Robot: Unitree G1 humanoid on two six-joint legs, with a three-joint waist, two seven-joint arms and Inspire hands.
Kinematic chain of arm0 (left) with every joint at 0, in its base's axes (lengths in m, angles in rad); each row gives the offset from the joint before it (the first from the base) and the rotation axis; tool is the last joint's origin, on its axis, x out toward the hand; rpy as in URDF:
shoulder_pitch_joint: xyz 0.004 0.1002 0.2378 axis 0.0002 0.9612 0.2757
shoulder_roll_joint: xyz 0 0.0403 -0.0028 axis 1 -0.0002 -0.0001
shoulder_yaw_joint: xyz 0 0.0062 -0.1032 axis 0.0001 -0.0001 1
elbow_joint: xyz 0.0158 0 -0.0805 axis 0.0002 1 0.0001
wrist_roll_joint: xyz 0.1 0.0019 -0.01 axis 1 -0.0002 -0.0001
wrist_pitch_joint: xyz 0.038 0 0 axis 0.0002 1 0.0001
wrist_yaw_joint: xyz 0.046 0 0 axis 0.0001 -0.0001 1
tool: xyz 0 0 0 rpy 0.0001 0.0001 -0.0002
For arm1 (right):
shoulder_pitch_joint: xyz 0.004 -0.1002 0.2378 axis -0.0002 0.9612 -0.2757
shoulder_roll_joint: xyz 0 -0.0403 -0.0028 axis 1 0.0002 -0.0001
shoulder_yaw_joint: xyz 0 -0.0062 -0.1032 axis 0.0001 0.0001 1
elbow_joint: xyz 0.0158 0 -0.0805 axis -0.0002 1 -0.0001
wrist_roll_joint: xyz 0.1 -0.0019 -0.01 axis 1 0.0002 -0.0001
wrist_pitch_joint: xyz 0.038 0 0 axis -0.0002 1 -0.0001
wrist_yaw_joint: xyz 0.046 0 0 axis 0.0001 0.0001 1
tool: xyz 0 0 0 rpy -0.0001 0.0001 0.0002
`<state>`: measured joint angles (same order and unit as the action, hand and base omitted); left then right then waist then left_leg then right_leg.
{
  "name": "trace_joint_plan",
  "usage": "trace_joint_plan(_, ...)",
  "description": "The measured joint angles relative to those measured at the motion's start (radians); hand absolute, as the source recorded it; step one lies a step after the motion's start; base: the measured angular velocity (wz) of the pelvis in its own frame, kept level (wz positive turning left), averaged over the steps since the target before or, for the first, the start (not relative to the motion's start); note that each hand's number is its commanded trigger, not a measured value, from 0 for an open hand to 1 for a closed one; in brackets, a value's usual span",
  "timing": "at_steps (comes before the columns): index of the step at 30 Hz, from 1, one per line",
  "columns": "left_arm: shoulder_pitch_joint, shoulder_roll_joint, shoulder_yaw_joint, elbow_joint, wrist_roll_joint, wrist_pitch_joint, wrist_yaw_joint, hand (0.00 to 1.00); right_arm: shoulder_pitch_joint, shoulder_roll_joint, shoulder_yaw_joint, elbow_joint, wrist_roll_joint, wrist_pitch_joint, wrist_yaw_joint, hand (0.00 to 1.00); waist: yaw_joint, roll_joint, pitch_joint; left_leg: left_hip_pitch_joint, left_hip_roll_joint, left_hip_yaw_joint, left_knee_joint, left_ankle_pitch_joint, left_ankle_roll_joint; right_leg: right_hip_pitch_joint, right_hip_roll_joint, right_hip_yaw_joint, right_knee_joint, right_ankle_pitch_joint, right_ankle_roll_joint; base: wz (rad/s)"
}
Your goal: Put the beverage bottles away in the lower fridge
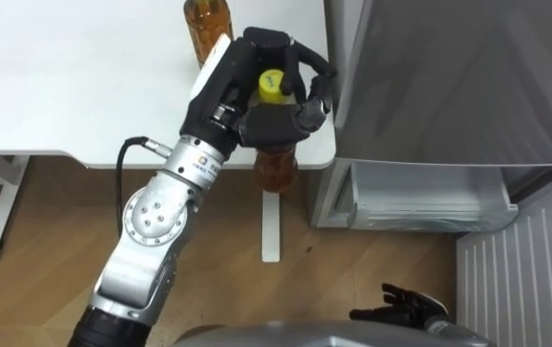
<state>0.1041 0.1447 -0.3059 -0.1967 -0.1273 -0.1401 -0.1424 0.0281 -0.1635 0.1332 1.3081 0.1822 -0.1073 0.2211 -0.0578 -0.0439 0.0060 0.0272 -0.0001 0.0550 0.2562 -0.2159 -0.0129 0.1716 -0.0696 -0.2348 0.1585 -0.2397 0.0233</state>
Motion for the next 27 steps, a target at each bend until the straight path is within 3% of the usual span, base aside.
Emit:
trace_joint_plan(9, -0.007, 0.003, 0.010, 0.003, -0.055, 0.015, -0.009, 1.00, -0.011, 0.001, 0.002, 0.000, 0.000, 0.007, 0.004, 0.00, -0.020, -0.006, 0.0011, -0.007, 0.003, 0.010, 0.004, 0.000, 0.000, -0.015, 0.000, 0.011, 0.013, 0.000, 0.000, -0.03)
trace_joint_plan(13, -0.005, 0.003, -0.011, 0.029, -0.081, 0.072, -0.050, 1.00, -0.019, 0.004, 0.004, 0.002, 0.007, 0.013, 0.010, 0.00, -0.023, -0.007, 0.0023, -0.030, 0.006, 0.010, 0.017, 0.000, 0.000, -0.032, 0.002, 0.009, 0.016, 0.001, -0.002, 0.00)
trace_joint_plan(15, -0.004, 0.003, -0.014, 0.029, -0.084, 0.078, -0.075, 1.00, -0.023, 0.008, 0.004, 0.000, 0.007, 0.013, 0.007, 0.00, -0.024, -0.004, 0.0011, -0.046, 0.009, 0.010, 0.023, 0.000, 0.000, -0.046, 0.004, 0.010, 0.019, 0.002, -0.004, 0.00)
trace_joint_plan(21, -0.045, 0.003, -0.021, -0.006, -0.247, 0.088, -0.129, 1.00, -0.029, 0.011, 0.046, -0.045, -0.011, 0.013, 0.006, 0.00, -0.036, -0.005, 0.0020, -0.074, 0.011, 0.011, 0.038, 0.000, 0.000, -0.066, 0.004, 0.012, 0.027, 0.005, -0.004, 0.00)
trace_joint_plan(24, -0.086, 0.002, -0.034, -0.013, -0.279, 0.085, -0.145, 1.00, -0.040, 0.014, 0.080, -0.071, -0.039, 0.012, 0.009, 0.00, -0.038, 0.014, 0.0099, -0.065, 0.011, 0.013, 0.036, 0.000, 0.000, -0.065, 0.003, 0.014, 0.027, 0.005, -0.004, -0.01)
trace_joint_plan(27, -0.089, 0.003, -0.055, -0.011, -0.279, 0.085, -0.159, 1.00, -0.048, 0.017, 0.092, -0.074, -0.059, 0.013, 0.012, 0.00, -0.043, 0.028, 0.0129, -0.060, 0.013, 0.021, 0.032, 0.000, 0.000, -0.067, 0.004, 0.021, 0.029, 0.005, -0.004, -0.06)
